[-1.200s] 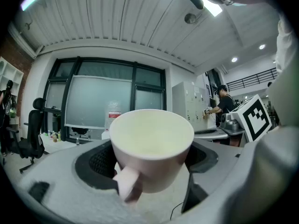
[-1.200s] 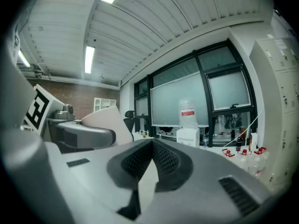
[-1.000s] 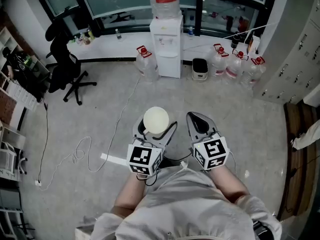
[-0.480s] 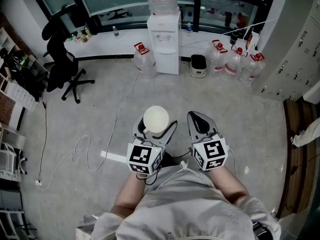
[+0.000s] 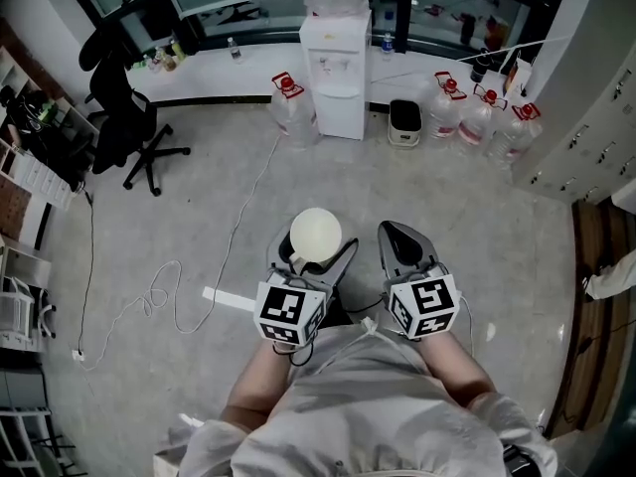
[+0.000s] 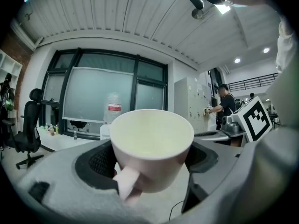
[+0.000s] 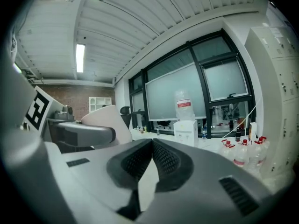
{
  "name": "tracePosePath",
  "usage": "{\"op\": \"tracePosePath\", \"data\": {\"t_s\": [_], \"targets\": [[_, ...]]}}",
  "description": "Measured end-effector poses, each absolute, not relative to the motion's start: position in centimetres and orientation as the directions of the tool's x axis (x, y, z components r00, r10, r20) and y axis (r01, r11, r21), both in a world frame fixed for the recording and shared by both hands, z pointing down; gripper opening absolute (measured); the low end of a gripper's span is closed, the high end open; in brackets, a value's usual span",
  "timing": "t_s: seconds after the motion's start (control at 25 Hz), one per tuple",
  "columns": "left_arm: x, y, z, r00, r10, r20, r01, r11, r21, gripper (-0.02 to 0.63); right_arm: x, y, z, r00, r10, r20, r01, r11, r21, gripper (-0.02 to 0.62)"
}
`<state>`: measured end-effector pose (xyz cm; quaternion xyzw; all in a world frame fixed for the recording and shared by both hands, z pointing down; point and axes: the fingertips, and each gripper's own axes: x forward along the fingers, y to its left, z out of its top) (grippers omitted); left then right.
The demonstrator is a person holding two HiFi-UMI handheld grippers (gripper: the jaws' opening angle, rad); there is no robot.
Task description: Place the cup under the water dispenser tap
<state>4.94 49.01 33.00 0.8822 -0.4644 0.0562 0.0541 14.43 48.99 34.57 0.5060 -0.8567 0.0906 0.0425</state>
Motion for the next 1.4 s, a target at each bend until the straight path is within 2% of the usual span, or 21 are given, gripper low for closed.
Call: {"op": "tracePosePath", "data": {"t_s": [0.48, 1.08, 1.4], "targets": [[1.0, 35.5, 33.8, 0.596, -0.783, 0.178, -0.802, -0.59, 0.086, 0.44, 10.8, 36.1, 35.7, -0.445, -0.868, 0.222, -0.895, 0.425, -0.135, 0.028], [-8.7, 14.5, 33.8, 0.679, -0.708, 0.193, -0.731, -0.675, 0.099, 0.44, 1.6, 16.0, 36.0, -0.369, -0.891, 0.265, -0.929, 0.348, -0.124, 0.028], [-11.6, 8.4, 36.9, 0.691, -0.676, 0.257, -0.72, -0.677, 0.155, 0.44, -2.7, 10.6, 37.9, -0.402, -0.852, 0.335, -0.915, 0.366, -0.168, 0.029]]}}
